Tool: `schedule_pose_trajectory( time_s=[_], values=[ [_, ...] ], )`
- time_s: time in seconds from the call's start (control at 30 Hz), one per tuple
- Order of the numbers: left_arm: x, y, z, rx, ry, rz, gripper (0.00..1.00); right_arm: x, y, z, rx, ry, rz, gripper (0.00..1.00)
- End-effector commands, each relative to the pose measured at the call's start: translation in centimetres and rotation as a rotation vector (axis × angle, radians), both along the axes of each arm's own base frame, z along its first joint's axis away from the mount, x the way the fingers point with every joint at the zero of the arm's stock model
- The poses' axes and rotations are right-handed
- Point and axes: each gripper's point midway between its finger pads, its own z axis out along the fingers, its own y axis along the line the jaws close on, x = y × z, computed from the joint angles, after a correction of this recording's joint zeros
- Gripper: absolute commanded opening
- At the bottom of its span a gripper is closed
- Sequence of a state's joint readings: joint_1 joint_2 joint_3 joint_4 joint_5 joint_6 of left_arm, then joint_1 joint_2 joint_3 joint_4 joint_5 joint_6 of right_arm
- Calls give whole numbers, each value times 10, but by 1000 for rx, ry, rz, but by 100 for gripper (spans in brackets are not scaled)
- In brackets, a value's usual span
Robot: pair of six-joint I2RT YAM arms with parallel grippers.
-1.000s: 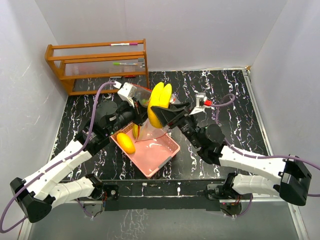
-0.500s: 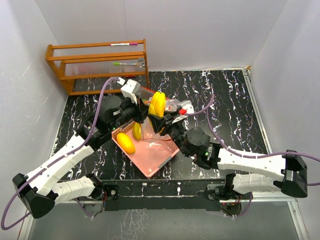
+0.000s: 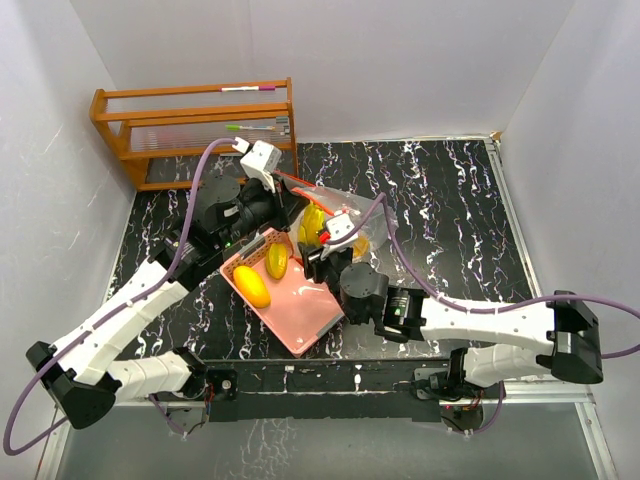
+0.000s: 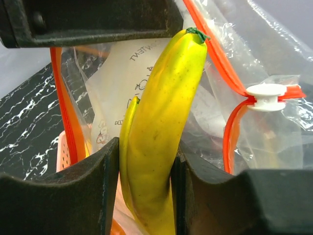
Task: Place the food in the zip-top bag and seal the zipper
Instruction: Place the fake fruit in the zipper food storage bag.
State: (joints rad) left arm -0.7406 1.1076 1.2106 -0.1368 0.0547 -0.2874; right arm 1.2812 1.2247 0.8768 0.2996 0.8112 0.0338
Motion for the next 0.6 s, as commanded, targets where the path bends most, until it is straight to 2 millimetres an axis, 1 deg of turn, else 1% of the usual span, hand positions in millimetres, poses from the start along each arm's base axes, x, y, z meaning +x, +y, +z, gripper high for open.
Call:
schedule_pose_trajectory(
  time_s=[0.0,0.07,0.1,0.17,0.2,0.33,0.47,0.57],
  values=[
    [-13,-9,41,-92,-83,-74,0,-6,-4,7,-24,22,5,52],
    [-12,-10,35,-85,-74,-74,0,-13,-3,19,13,25,58,74],
    [-12,-10,32,-81,-69,-72,0,-17,-3,28,37,26,85,83],
    [-11,-10,27,-73,-61,-70,0,-24,-6,44,81,30,125,94],
    [-11,-10,24,-70,-57,-70,0,-29,-6,53,108,29,156,98],
    [-11,-9,15,-56,-42,-68,0,-51,-18,99,260,-10,273,98],
    [-7,-5,0,-4,-29,-41,0,-74,-24,132,343,-46,407,98],
    [-4,1,-8,38,-30,-15,0,-85,-33,153,395,-59,459,98]
  ],
)
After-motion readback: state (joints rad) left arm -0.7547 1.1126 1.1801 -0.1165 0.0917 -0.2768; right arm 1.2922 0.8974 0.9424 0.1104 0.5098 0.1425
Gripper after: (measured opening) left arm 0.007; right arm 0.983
